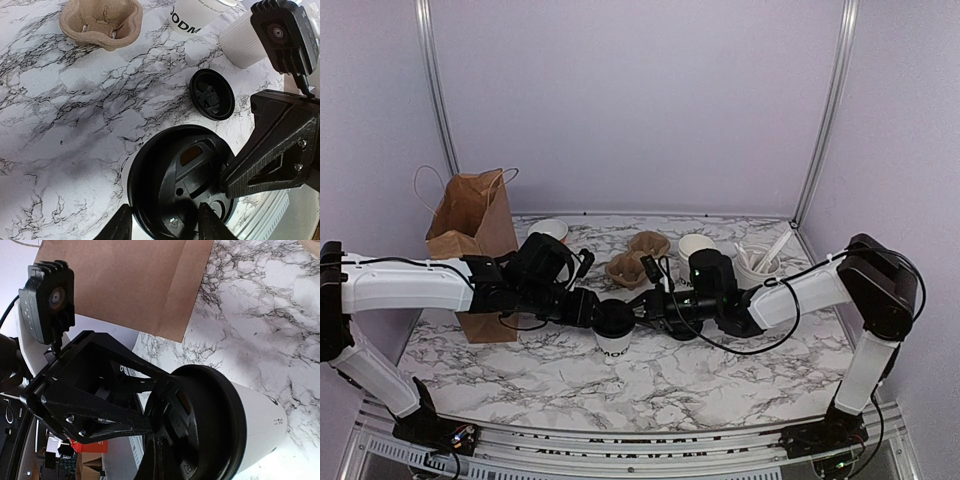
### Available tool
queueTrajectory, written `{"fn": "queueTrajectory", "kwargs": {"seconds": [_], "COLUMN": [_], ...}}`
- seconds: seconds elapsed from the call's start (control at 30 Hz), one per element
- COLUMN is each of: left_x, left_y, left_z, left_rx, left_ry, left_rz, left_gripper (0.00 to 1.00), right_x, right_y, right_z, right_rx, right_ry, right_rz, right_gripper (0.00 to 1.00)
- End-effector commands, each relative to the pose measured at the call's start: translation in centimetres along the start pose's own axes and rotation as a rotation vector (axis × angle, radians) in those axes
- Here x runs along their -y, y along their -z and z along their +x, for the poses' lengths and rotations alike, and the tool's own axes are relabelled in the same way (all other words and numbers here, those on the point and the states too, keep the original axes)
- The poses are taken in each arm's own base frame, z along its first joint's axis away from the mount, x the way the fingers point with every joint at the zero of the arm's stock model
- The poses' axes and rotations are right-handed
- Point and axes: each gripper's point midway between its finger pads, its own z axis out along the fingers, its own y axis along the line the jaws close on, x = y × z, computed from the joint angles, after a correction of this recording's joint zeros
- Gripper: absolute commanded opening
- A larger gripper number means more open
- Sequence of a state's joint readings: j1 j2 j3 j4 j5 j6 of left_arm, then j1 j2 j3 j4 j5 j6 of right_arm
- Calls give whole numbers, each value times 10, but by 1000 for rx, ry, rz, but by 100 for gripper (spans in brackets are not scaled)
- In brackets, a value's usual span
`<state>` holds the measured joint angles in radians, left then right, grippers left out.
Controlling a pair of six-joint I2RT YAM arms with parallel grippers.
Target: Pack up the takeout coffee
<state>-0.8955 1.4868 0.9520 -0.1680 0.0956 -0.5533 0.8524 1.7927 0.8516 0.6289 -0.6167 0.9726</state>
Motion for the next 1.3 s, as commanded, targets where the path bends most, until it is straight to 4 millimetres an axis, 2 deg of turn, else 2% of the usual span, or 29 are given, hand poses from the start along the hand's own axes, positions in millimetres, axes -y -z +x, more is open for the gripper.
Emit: {"fn": "queueTrajectory", "kwargs": {"seconds": [0.0,0.07,0.2,0.47,0.57,0.6,0.73,0.83,1.0,1.1,1.27], "left_x": [-5,-4,2,16,29,33,47,41,29,29,40], "left_y": [0,0,10,52,65,65,58,50,38,34,46], "left_z": [8,7,-5,-38,-49,-50,-49,-44,-36,-34,-42], "left_rx": [-27,-23,16,145,200,210,238,251,255,255,300], "left_ry": [-5,-6,-11,5,33,48,141,200,267,290,287], "left_rz": [-19,-16,0,61,143,178,335,358,375,404,488], "left_gripper": [45,45,45,45,41,38,14,1,0,0,0], "right_x": [19,14,23,30,30,31,33,36,41,41,43], "right_y": [1,0,-3,-3,-4,-4,-5,-4,-4,-4,-3], "right_z": [6,1,3,2,1,1,1,3,6,7,7], "right_rx": [-28,-26,-38,-32,-31,-32,-37,-39,-40,-41,-38], "right_ry": [-44,-29,-36,-36,-32,-31,-31,-32,-39,-40,-37], "right_rz": [102,104,135,165,174,176,181,188,201,203,218], "right_gripper": [0,0,0,0,0,0,0,0,0,0,0]}}
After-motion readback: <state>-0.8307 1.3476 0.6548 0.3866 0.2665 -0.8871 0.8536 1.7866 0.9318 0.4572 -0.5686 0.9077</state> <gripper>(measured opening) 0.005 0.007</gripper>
